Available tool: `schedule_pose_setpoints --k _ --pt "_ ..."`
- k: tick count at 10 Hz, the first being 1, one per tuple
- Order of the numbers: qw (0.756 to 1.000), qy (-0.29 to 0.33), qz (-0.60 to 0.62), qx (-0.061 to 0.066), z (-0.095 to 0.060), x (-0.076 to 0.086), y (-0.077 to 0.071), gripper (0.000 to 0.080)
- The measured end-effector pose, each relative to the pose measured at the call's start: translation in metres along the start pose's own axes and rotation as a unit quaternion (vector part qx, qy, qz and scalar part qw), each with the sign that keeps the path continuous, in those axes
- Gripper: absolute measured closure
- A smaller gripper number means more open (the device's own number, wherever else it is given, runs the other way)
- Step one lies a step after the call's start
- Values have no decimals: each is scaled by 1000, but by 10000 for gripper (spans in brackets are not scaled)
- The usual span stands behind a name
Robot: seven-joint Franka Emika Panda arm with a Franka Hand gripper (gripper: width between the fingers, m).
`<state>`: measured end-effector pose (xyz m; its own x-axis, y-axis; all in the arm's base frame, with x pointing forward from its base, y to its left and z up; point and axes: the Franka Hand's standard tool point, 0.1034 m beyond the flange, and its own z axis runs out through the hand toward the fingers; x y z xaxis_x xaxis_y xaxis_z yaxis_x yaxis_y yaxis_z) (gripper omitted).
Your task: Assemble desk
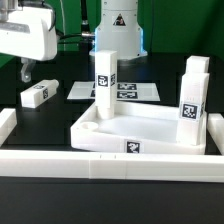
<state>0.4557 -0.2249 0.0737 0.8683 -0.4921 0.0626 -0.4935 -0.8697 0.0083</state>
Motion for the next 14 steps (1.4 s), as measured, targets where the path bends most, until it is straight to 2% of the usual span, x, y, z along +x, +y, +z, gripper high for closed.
schedule_pose_setpoints --k 1,2,4,6,9,11,12,14 --pt "1000 0 0 0 0 1 0 150" --pt "999 -34 2 11 2 -7 -4 150" --pt "994 -105 -8 31 3 -5 -7 150" --pt "985 -171 -12 36 10 -10 -5 150" --pt "965 -256 -12 50 12 -15 -7 150" --pt "952 -301 -12 52 14 -18 -7 150" --pt "951 -304 -9 47 17 -18 -8 150" --pt "945 -324 21 42 23 -30 3 150"
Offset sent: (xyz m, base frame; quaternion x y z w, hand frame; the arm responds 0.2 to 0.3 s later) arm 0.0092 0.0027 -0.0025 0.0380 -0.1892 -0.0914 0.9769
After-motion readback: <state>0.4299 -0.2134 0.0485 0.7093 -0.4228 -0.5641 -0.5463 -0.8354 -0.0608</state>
